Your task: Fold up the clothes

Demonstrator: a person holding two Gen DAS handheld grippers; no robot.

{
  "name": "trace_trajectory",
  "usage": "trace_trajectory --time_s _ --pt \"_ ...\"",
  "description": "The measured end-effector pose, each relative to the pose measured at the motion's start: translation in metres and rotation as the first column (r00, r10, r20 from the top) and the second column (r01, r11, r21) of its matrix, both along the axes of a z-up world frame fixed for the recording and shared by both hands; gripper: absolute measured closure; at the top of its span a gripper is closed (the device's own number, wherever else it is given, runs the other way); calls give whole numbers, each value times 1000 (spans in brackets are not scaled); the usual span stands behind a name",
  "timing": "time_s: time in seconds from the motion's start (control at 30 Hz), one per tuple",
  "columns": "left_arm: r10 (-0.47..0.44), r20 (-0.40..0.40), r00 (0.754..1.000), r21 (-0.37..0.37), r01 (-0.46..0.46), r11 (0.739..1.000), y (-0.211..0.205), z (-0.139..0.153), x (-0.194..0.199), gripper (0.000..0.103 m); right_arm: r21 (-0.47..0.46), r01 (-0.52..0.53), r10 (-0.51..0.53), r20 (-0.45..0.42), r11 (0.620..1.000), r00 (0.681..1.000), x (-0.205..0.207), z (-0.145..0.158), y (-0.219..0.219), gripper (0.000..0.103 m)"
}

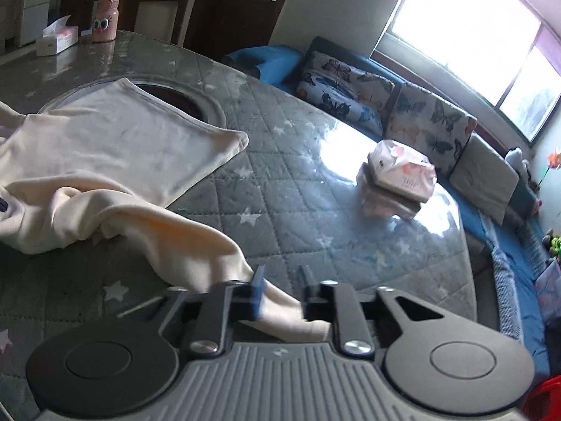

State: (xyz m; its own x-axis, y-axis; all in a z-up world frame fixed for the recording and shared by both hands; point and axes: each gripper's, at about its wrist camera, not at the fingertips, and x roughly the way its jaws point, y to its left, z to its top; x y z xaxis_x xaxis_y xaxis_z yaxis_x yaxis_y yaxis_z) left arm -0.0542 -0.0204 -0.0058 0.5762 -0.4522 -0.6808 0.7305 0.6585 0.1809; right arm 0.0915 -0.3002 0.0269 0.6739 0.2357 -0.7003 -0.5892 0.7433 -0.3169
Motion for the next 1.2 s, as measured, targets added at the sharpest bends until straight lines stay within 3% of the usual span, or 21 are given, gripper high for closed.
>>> trace_trajectory --time_s 0.13,0.27,0.5,0.63,0.73,0.83,0.9,0.97,1.0,1.07,1.13,1.2 --pt "-1 10 1000 14 0 1000 -6 -7 3 87 -16 -10 10 -26 1000 1000 2 -11 2 61" --pt "-23 29 999 0 23 1000 -7 -6 -5 102 -42 -36 34 -41 998 999 3 -17 5 60" --pt "-84 35 996 -62 86 994 -5 5 -26 103 -33 -89 84 -123 995 989 23 -23 7 61" --pt "-89 35 995 -71 92 993 -3 9 -34 103 80 -24 37 -176 997 984 35 -18 -11 61" --pt "-52 60 997 -91 57 994 4 18 -31 102 99 56 -39 -173 994 984 37 -13 -25 61" --pt "27 64 998 -123 -18 992 8 25 -16 97 120 136 -114 -176 983 978 39 -13 -38 61" --pt "83 42 996 -166 -75 983 7 30 -1 88 145 178 -148 -195 973 970 41 -17 -44 61" --pt "127 21 992 -197 -120 973 0 33 13 62 170 207 -169 -212 964 962 43 -21 -49 61" --pt "142 25 990 -193 -135 972 -7 34 21 58 177 212 -173 -214 961 961 44 -22 -50 61" --pt "157 35 987 -175 -149 973 -25 33 35 55 179 223 -183 -214 958 959 47 -23 -50 65" --pt "157 32 987 -158 -150 976 -44 30 52 54 177 229 -189 -215 957 958 48 -22 -50 76" --pt "158 41 987 -132 -151 980 -61 25 64 54 177 228 -189 -215 957 958 49 -21 -50 78"
